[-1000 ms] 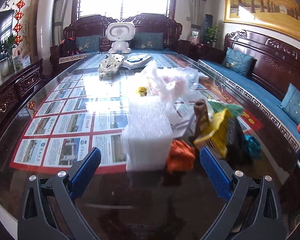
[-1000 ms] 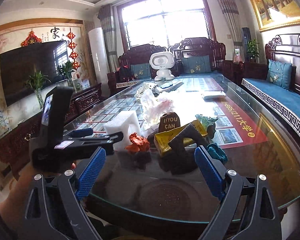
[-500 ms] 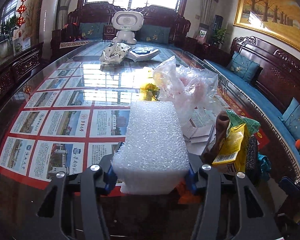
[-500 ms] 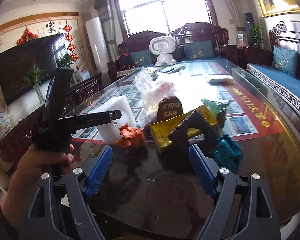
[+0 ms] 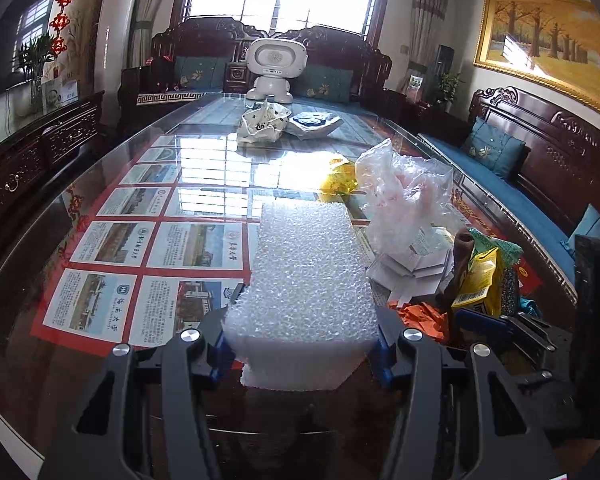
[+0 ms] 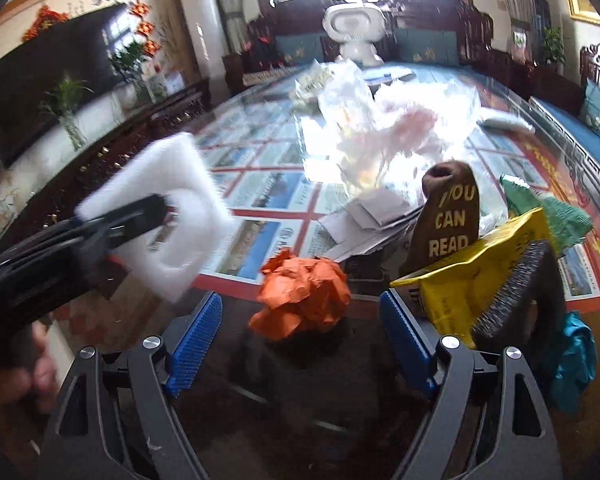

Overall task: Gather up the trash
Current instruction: 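Grasp the white foam block with the left tool while the right tool grasps the orange paper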

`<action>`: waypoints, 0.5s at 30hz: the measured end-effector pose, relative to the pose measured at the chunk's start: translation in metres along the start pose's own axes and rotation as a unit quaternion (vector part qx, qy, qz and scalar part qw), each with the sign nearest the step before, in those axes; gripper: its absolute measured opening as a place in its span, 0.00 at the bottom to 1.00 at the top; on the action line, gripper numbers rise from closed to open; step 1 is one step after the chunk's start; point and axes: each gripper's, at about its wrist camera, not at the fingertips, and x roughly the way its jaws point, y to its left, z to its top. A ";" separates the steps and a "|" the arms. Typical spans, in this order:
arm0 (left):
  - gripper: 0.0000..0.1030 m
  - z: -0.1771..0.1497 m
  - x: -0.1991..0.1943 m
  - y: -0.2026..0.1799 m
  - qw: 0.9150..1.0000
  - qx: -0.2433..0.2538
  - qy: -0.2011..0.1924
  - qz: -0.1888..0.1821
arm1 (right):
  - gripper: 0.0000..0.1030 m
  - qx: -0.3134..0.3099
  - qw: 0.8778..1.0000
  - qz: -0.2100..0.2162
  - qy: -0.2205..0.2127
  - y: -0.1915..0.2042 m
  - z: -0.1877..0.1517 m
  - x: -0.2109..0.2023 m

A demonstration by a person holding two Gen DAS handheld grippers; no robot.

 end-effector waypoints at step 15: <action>0.52 -0.016 -0.040 -0.007 0.999 0.019 -0.008 -0.027 | 0.41 -0.027 0.997 0.048 -0.046 0.016 -0.013 -0.051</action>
